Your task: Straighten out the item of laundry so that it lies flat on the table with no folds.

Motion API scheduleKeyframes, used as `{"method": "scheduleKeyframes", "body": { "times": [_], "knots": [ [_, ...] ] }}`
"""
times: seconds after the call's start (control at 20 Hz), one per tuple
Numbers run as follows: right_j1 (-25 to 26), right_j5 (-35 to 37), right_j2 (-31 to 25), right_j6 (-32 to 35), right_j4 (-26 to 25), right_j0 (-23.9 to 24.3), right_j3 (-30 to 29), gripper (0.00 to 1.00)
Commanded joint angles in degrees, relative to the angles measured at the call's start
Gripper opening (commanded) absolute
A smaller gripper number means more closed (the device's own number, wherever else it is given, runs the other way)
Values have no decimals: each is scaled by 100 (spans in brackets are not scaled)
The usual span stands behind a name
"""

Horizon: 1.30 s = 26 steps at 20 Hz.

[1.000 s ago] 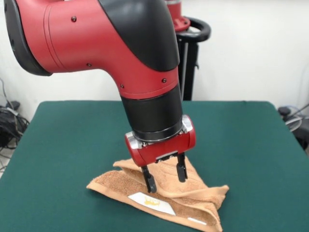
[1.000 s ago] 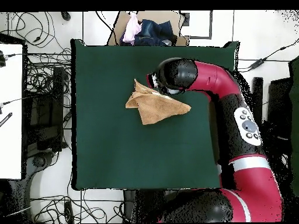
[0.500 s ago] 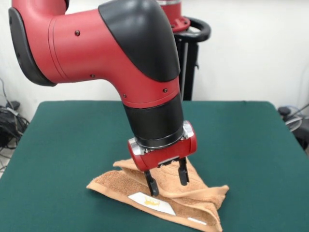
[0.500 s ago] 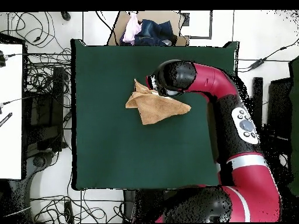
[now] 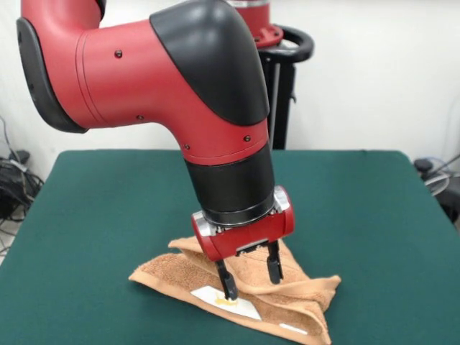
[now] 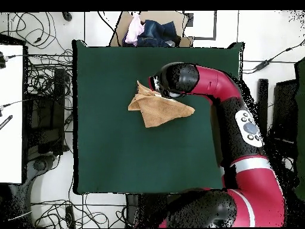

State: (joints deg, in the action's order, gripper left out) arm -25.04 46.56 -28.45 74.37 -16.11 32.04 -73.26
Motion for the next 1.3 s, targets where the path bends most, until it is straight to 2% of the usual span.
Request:
{"method": "scheduleKeyframes", "body": {
  "times": [0.05, 0.55, 0.9, 1.3],
  "knots": [
    [220, -477, -28, -419, -638, -131, -517, 100],
    [250, -228, 90, -429, -645, -252, -475, 100],
    [202, -199, 202, -322, -681, -304, -652, 100],
    [488, -295, 68, -503, -912, -129, -684, 100]
  ]
}}
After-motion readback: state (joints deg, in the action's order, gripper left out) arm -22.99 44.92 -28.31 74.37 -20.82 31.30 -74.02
